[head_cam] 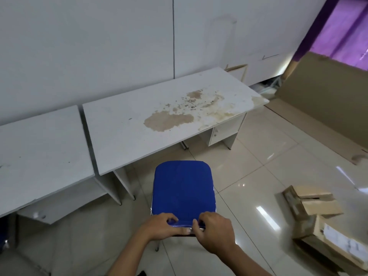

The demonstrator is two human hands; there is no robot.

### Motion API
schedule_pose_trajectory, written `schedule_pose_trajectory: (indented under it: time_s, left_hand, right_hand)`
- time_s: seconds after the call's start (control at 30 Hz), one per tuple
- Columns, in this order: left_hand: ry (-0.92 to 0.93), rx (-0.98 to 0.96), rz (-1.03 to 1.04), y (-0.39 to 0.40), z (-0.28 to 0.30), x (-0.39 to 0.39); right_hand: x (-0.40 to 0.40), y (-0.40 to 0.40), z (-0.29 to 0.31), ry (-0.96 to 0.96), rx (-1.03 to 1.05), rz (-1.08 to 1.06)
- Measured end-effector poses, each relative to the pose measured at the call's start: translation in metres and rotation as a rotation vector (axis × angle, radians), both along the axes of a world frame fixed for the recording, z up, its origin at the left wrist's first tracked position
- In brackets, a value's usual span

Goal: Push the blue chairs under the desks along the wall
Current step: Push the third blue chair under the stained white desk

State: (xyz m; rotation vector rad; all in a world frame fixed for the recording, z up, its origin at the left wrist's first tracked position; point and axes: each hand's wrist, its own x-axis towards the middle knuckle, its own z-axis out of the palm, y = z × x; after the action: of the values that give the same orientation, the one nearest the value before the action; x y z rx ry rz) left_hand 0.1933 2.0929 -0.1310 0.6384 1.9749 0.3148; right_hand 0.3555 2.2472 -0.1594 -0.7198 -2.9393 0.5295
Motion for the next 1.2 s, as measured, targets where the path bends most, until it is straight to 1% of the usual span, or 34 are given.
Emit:
schedule_pose_trajectory:
  time_s: [0.2, 0.37, 0.43, 0.57, 0.63, 0.77, 0.87, 1.2]
  left_hand:
    - [0.006, 0.001, 0.118, 0.024, -0.002, 0.008]
    - [0.054, 0.008, 0.204, 0.04, -0.004, 0.008]
    - [0.109, 0.033, 0.258, 0.048, -0.003, 0.008]
    - [0.354, 0.125, 0.343, 0.069, -0.003, 0.004]
    - [0.409, 0.144, 0.341, 0.08, -0.002, -0.001]
    - [0.448, 0.177, 0.401, 0.099, 0.001, -0.018]
    - [0.48, 0.166, 0.425, 0.106, 0.001, -0.034]
    - [0.533, 0.168, 0.469, 0.139, 0.001, -0.099]
  right_hand:
    - [-0.008, 0.04, -0.002, 0.013, 0.019, 0.114]
    - [-0.03, 0.074, -0.005, 0.027, 0.037, 0.244]
    - [-0.043, 0.088, -0.004, 0.038, 0.045, 0.288]
    - [-0.07, 0.116, -0.002, 0.023, 0.036, 0.299]
    - [-0.079, 0.128, -0.002, 0.02, 0.041, 0.304]
    - [-0.102, 0.152, -0.003, 0.012, 0.032, 0.353]
    - [-0.12, 0.16, -0.004, 0.009, 0.014, 0.363]
    - [-0.195, 0.197, -0.004, -0.01, 0.012, 0.387]
